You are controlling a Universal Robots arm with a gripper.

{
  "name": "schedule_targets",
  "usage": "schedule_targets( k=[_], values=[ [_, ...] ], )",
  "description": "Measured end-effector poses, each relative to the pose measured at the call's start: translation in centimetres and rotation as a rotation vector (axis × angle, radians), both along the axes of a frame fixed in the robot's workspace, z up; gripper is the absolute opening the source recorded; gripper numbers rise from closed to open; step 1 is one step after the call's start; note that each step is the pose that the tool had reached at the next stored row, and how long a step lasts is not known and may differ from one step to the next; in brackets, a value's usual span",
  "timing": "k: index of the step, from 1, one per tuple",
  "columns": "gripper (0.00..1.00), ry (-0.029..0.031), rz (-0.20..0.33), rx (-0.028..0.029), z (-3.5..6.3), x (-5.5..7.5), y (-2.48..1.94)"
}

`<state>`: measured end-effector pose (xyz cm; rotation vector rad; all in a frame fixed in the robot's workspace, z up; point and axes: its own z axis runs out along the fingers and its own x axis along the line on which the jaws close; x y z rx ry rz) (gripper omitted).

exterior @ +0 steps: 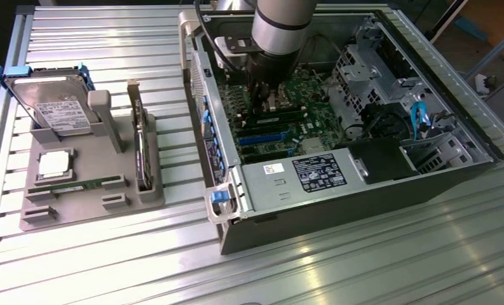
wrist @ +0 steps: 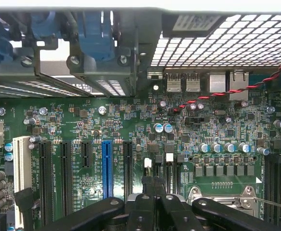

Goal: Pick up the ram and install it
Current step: 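Press down the ram until it locks into place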

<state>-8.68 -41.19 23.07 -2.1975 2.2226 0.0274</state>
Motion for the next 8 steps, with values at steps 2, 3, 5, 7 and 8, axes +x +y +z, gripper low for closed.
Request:
schedule_targets(
  k=[2, 3, 5, 7, 8],
  values=[
    [0.11, 0.0000, 0.000, -0.0001, 0.00, 0.00, 0.00],
    [0.11, 0.0000, 0.000, 0.0000, 0.00, 0.00, 0.00],
    [0.11, 0.0000, 0.000, 0.0000, 0.00, 0.00, 0.00],
    [0.11, 0.0000, 0.000, 0.0000, 0.00, 0.00, 0.00],
    [0.11, -0.0001, 0.000, 0.0002, 0.02, 0.00, 0.00]
  ],
)
